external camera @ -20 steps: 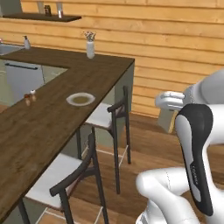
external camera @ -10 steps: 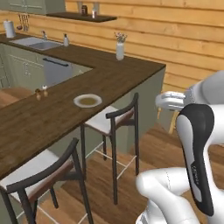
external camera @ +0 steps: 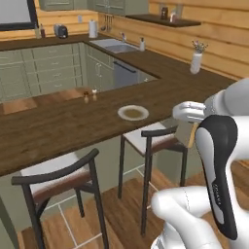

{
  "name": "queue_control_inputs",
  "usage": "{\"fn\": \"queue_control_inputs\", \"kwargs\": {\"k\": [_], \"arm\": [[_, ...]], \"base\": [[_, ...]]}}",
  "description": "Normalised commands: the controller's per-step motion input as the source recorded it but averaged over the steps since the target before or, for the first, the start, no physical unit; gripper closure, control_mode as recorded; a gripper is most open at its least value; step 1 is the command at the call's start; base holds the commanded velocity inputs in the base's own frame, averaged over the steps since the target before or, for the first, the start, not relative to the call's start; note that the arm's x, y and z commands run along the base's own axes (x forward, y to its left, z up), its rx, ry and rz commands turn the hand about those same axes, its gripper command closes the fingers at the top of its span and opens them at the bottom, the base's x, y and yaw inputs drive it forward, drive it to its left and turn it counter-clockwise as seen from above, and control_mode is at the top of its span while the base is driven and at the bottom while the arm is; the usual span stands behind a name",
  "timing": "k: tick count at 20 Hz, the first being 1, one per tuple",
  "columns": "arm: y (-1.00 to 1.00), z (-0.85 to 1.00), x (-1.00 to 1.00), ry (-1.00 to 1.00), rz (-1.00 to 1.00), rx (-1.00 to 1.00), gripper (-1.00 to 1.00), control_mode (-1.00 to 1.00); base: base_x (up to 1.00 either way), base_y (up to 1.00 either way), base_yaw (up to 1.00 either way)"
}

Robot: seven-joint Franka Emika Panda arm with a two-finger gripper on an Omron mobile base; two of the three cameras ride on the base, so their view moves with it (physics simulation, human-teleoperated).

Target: Start the toaster. Once the lever pops up, take the bread to the plate on the dining counter.

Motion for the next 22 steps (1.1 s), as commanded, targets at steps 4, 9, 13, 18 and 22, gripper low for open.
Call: {"fn": "queue_control_inputs", "kwargs": {"k": [4,9,13,18,22], "arm": [[0.00,0.00,0.00,0.00,0.00,0.00,1.00,1.00],[0.00,0.00,0.00,0.00,0.00,0.00,1.00,1.00],[0.00,0.00,0.00,0.00,0.00,0.00,1.00,1.00],[0.00,0.00,0.00,0.00,0.00,0.00,1.00,1.00],[-0.11,-0.08,0.18,0.03,0.09,0.04,1.00,-1.00]], "base": [[0.30,-0.79,0.54],[0.45,-0.85,0.47],[0.62,-0.78,0.40],[0.93,-0.50,0.35],[0.63,-0.28,0.26]]}}
